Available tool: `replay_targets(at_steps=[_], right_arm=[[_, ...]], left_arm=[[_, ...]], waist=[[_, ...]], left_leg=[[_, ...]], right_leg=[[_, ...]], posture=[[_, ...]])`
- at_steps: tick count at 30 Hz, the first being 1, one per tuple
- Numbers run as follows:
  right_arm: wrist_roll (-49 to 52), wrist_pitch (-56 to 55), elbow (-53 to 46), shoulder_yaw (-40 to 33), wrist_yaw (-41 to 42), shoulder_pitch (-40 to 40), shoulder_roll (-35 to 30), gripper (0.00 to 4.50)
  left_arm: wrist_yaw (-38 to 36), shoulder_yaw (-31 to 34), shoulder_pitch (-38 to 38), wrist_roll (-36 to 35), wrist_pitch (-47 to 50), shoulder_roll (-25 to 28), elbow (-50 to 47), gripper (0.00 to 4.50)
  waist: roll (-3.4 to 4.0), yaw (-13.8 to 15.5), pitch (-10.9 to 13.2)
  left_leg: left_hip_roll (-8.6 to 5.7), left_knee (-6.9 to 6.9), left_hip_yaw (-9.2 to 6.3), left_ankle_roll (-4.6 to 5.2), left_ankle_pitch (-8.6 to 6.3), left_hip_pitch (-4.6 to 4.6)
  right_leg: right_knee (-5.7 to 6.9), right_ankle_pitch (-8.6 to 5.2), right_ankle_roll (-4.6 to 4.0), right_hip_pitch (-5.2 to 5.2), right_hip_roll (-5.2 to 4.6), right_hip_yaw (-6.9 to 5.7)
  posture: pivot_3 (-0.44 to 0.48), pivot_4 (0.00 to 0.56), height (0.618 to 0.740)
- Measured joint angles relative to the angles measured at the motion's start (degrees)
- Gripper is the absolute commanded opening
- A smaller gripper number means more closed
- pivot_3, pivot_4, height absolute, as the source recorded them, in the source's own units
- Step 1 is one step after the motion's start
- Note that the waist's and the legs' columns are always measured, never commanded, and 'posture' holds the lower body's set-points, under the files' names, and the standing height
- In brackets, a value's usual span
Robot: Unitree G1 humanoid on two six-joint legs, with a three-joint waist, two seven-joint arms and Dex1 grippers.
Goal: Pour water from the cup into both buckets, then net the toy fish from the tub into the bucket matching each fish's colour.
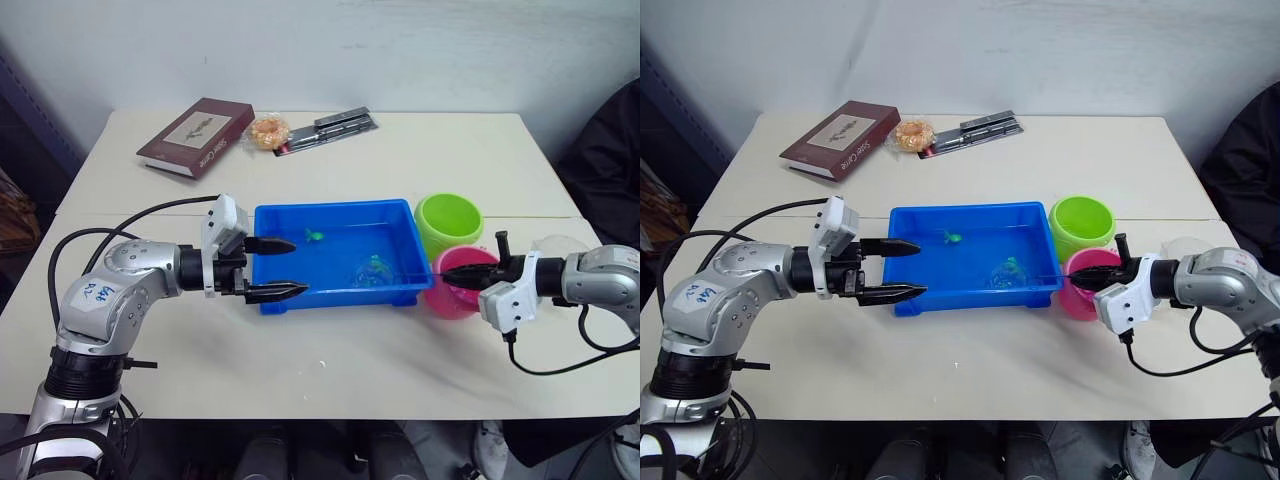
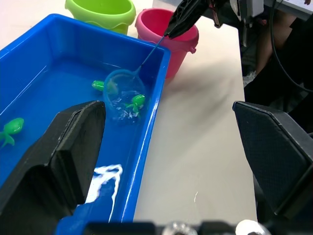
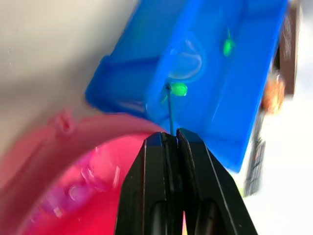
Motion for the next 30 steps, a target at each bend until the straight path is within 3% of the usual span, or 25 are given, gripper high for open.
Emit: replay_targets(at_steps=[7, 19, 24, 30], right_arm=[[12.0, 18.3, -8.8, -2.7, 11.5, 2.8, 0.1, 0.00], [21.0, 44.0, -16.1, -11.9, 20.0, 2.6, 1.5, 0.00], [25.4, 56.4, -20.1, -19.0, 17.6, 8.1, 1.4, 0.00], [33.0, 73.1, -29.6, -33.3, 10.6, 19.7, 1.6, 0.00]], left_arm=[[-0.1, -0.2, -1.0, 0.0, -1.4, 0.0, 1.7, 4.45], [-0.1, -1.0, -2.6, 0.1, -3.5, -1.8, 4.6, 4.45], [0.1, -1.0, -6.5, -0.5, -3.3, -4.7, 7.0, 4.45], [0.1, -1.1, -9.9, -1.0, -3.1, -8.0, 10.8, 4.45]], waist=[[0.00, 0.1, 0.0], [0.00, 0.3, 0.0], [0.00, 1.0, 0.0], [0.00, 1.6, 0.0]], left_leg=[[0.00, 0.03, -0.04, 0.00, 0.00, -0.01], [-0.03, 0.02, -0.09, 0.00, -0.01, -0.06], [-0.06, 0.02, -0.09, 0.00, -0.01, -0.09], [-0.08, 0.02, -0.07, 0.00, -0.01, -0.09]], right_leg=[[0.01, 0.01, -0.01, -0.01, -0.02, -0.04], [-0.01, 0.01, -0.01, -0.01, -0.04, -0.10], [-0.01, 0.02, 0.00, -0.02, -0.05, -0.13], [0.03, 0.02, 0.01, -0.02, -0.02, -0.12]], posture=[[0.000, 0.150, 0.740], [0.000, 0.150, 0.740], [0.000, 0.150, 0.740], [0.000, 0.150, 0.740]])
